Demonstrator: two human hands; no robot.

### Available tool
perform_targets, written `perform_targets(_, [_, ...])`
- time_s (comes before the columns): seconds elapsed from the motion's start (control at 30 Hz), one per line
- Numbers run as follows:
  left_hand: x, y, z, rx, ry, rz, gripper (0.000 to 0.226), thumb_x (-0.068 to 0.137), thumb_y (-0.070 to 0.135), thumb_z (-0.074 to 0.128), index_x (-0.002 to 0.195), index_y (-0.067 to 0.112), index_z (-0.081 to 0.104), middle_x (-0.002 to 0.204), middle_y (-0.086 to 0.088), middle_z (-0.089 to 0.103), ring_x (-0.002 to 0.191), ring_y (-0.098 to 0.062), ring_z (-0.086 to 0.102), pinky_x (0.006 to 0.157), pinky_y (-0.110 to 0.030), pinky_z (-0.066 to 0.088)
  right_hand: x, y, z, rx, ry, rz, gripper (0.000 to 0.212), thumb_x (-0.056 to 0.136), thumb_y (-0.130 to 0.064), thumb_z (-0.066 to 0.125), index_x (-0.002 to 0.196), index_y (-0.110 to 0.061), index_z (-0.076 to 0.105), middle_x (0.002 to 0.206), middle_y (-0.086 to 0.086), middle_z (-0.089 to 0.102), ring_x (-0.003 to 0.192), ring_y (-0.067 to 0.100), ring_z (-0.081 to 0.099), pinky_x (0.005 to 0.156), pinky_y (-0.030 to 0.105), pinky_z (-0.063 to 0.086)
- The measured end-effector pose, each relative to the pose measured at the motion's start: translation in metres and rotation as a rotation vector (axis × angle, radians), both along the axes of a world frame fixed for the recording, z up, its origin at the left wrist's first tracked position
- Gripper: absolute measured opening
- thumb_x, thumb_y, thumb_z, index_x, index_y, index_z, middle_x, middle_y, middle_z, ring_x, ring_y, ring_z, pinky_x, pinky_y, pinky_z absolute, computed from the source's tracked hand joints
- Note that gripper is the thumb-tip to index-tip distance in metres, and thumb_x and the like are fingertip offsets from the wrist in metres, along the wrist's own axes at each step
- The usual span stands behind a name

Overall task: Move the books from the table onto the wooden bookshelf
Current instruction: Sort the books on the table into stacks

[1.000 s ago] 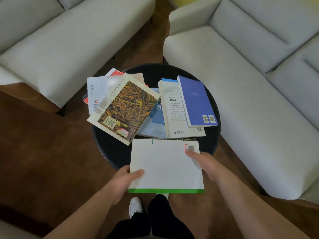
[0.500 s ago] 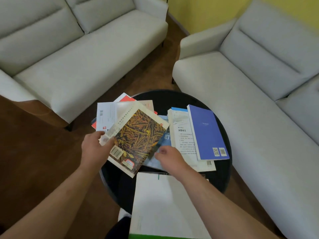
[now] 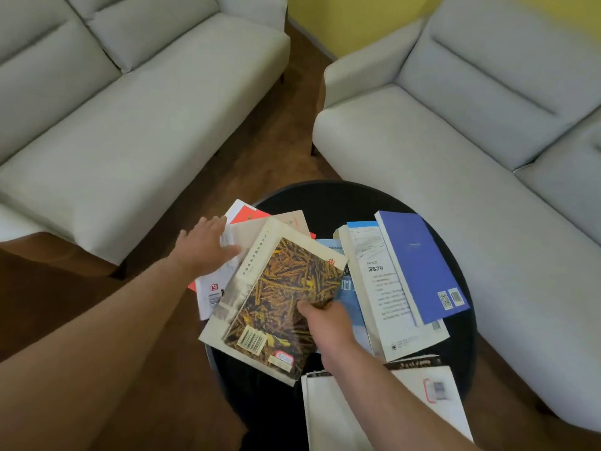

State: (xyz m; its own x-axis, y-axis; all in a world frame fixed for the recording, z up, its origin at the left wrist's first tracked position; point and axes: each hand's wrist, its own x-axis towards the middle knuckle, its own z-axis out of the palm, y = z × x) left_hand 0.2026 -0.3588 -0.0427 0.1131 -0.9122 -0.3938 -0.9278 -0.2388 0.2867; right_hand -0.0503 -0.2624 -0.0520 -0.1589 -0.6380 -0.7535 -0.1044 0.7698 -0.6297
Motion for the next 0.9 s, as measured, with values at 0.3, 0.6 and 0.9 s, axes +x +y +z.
perform_targets(0.3, [0.034,-0.014,-0.001,0.491,0.27,0.056,0.079,0.091,0.047,0.066,0.154,0.02,0.027,0.148,-0.01,0.045,0.131,-0.031,0.049,0.111,-0.049,0.042,0.033,-0.007,0.0,0.011,0.039,0.032,0.051,0.08,-0.049,0.081,0.12,-0.02,0.066,0.117,-0.004,0.074,0.105,0.02,0.068,0.092,0.034,0.054])
perform_targets(0.6, [0.043,-0.002,-0.013,0.513,0.359,0.128,0.073,0.101,0.061,0.016,0.159,0.017,0.016,0.165,-0.005,0.024,0.152,-0.031,0.018,0.12,-0.049,0.017,0.052,-0.03,-0.005,0.064,-0.137,-0.227,0.043,0.083,-0.036,0.083,0.115,-0.017,0.062,0.118,0.003,0.072,0.11,0.029,0.069,0.102,0.051,0.053])
perform_targets(0.9, [0.045,0.007,-0.02,0.405,0.653,0.38,0.056,0.103,0.056,0.029,0.148,0.024,0.038,0.157,-0.006,0.04,0.144,-0.03,0.037,0.118,-0.053,0.027,0.054,-0.051,-0.009,0.03,-0.265,-0.202,0.043,0.088,-0.02,0.079,0.122,-0.02,0.053,0.114,0.007,0.072,0.1,0.028,0.072,0.086,0.047,0.059])
